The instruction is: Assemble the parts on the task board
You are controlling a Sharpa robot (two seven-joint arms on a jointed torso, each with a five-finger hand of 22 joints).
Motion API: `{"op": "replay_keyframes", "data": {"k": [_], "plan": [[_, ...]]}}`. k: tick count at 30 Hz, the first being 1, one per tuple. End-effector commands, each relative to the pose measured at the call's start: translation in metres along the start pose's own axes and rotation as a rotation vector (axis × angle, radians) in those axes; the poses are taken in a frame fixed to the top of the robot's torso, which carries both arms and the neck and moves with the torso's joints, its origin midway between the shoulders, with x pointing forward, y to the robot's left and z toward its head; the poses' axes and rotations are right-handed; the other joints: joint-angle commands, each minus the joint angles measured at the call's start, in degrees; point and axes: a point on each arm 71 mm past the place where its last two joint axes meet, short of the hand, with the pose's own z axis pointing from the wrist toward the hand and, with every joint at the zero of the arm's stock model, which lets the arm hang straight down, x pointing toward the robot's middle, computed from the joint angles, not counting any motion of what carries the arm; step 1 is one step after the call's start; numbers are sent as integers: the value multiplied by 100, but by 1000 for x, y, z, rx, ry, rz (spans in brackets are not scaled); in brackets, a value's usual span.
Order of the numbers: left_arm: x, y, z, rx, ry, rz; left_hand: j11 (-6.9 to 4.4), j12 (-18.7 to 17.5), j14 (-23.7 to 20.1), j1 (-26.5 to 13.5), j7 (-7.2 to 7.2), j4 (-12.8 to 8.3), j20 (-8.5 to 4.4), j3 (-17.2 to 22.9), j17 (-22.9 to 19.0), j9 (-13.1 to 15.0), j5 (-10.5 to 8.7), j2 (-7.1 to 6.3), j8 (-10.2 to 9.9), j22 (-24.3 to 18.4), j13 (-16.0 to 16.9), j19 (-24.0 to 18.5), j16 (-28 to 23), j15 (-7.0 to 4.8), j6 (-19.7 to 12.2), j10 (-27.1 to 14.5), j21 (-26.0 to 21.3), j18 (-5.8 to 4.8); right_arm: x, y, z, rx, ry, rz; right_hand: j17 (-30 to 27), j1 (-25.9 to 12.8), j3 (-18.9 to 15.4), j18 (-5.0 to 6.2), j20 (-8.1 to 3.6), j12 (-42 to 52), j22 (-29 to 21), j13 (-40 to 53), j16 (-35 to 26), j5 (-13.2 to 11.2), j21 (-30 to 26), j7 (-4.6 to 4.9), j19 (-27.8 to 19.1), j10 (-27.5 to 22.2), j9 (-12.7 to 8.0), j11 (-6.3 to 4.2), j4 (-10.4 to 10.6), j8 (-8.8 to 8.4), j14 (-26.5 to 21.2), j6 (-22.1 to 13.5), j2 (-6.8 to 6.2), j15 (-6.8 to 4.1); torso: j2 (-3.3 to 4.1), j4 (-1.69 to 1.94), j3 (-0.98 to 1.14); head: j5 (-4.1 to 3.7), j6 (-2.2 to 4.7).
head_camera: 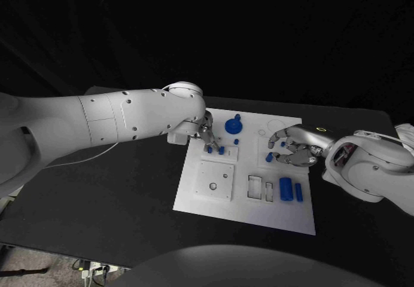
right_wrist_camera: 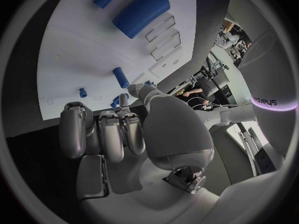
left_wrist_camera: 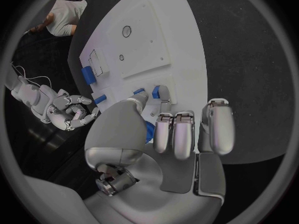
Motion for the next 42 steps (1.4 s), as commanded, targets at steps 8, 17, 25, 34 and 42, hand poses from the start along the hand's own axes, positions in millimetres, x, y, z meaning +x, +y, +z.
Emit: {"op": "replay_keyframes", "data": {"k": [8,17,25,34,42], "plan": [[2,13,-3,-6,-73,-21,39,-14,592,215,88,-31,58,-157,1508,158,153,-31,75,1183,1510,44,14,57,-280,595,17,67,1,0,0,1,6,-1,1507,-26,37,71,4,1,1071,1506,20,48,-30,18,-51,596,-7,19,12,25,598,37,65,24,-5,5,2,-16,0],[-19,25,-28,-13,-162,-54,4,-14,592,540,43,-48,38,-223,1508,231,604,-71,207,1194,1510,78,14,27,-301,595,58,60,1,0,0,-9,-8,4,1507,-26,48,69,4,1,1073,1506,20,71,-25,17,-45,596,-9,18,11,26,598,37,76,24,-8,3,8,-19,0],[-42,26,-53,66,-252,-109,-43,-14,592,988,-6,-104,-10,-175,1508,37,1117,-164,131,1198,1510,95,14,-21,-218,595,70,57,0,0,0,-19,-24,9,1507,-24,58,64,4,1,1080,1506,20,93,-7,14,-28,596,-9,17,8,28,598,39,84,24,0,5,1,-51,0],[-52,-13,-68,525,-455,-123,386,-2784,-838,2330,500,-300,210,234,45,-1492,154,-345,-1051,919,-981,-631,-1089,310,-846,-2466,-848,230,-3,-3,-5,-30,-56,16,1507,-110,-8,38,-1,1,1116,1506,20,-345,87,-7,63,596,-11,0,49,54,598,35,81,13,25,5,-11,-136,0],[-31,-40,-56,680,-676,236,431,-6387,-440,3050,410,-362,142,385,-1129,-2882,83,-799,-1627,1125,-4129,112,-1784,175,-506,-4793,-5,91,-10,-3,-15,-96,-159,42,1507,-173,-171,-121,-44,1,1328,1506,20,-972,641,-72,576,596,-12,-55,144,156,598,180,113,-39,53,-3,-35,-232,0]]}}
